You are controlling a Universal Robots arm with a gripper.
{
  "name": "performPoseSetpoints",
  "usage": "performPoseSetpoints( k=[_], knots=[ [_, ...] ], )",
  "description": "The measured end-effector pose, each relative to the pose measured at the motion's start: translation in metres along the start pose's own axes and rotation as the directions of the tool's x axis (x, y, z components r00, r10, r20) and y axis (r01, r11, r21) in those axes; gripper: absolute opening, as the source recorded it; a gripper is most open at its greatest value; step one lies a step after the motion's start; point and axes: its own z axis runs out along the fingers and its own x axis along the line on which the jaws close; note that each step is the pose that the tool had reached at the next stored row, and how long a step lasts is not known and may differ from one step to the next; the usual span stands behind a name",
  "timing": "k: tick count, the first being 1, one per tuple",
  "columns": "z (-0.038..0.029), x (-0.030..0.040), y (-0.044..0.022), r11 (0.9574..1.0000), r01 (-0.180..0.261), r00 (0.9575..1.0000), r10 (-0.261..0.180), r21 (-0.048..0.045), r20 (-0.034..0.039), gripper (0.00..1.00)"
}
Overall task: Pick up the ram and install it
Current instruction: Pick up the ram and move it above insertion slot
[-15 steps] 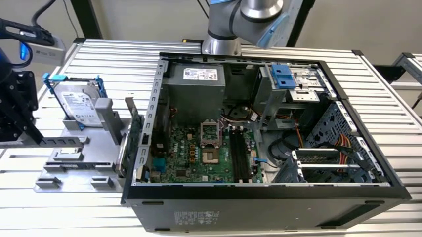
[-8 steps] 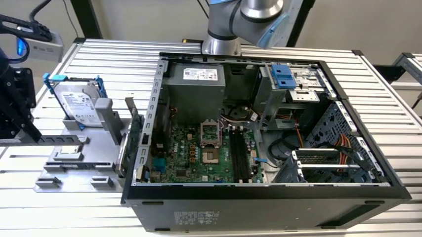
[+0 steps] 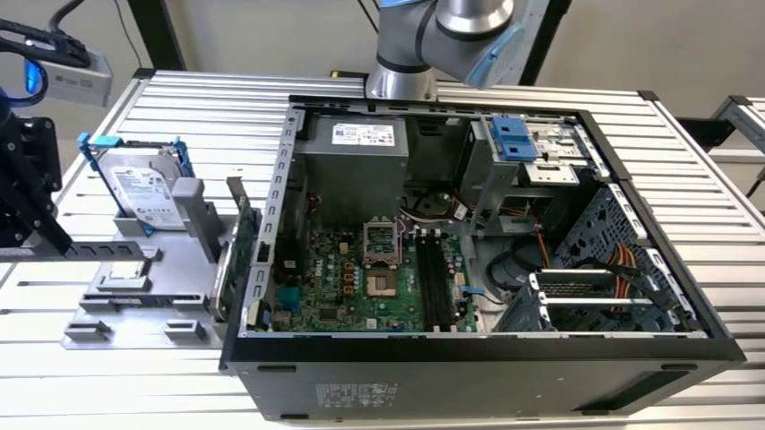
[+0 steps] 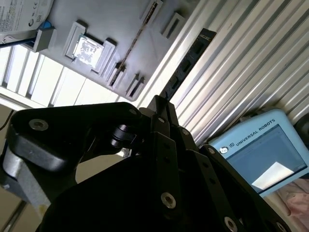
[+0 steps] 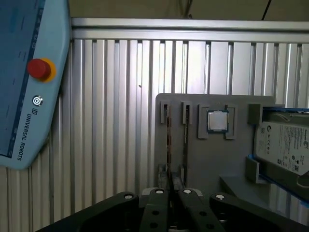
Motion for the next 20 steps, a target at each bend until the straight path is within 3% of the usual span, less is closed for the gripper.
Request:
performPoseSetpoints(
  k=[13,20],
  knots=[
    [-0.0044,0.0001,0.0000,1.0000,0.000,1.0000,0.000,-0.0002,-0.0002,0.00],
    [-0.0133,0.0002,0.0000,1.0000,0.000,1.0000,0.000,0.0000,-0.0001,0.00]
  ],
)
